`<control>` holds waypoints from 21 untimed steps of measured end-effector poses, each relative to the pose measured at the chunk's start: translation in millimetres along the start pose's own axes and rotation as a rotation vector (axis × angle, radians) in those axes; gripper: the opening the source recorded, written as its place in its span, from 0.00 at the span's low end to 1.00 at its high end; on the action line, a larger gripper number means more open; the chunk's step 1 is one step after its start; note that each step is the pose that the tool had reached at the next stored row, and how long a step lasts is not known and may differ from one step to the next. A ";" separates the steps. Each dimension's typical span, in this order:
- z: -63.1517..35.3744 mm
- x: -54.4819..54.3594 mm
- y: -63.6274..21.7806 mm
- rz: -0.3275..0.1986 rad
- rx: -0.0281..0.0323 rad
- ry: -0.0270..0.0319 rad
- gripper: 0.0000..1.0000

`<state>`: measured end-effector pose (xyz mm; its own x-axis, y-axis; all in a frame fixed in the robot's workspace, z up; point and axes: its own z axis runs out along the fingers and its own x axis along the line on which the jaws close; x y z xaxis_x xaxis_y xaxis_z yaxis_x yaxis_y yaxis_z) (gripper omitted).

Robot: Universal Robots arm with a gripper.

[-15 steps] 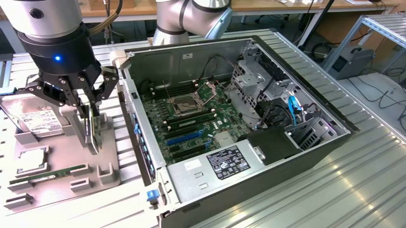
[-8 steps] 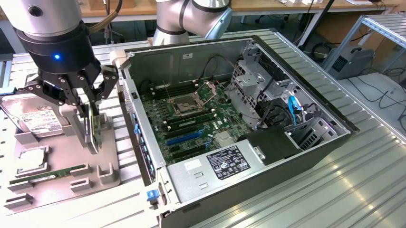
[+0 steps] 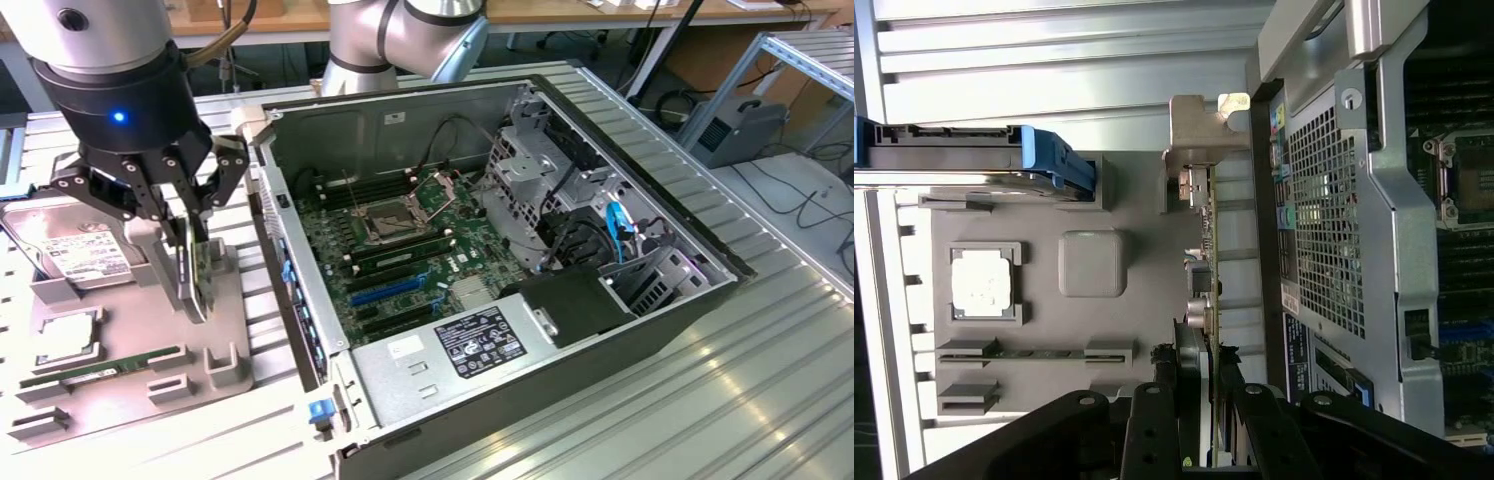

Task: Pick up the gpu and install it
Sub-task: 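Pick up the gpu and move the gpu toward the slot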

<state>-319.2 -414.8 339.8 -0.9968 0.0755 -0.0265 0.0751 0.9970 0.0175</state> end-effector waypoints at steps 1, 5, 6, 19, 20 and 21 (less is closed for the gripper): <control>-0.2 0.0 0.0 0.000 0.0000 0.0000 0.27; -0.9 0.0 0.0 0.000 -0.0001 -0.0001 0.27; -1.6 0.0 0.0 0.000 0.0000 -0.0001 0.27; -3.8 -0.1 0.0 0.000 0.0000 0.0001 0.27; -4.1 -0.1 0.1 0.000 0.0000 0.0000 0.27; -4.5 -0.1 0.1 0.000 0.0000 -0.0001 0.27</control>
<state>-319.2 -414.8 344.3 -0.9968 0.0756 -0.0266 0.0751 0.9970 0.0175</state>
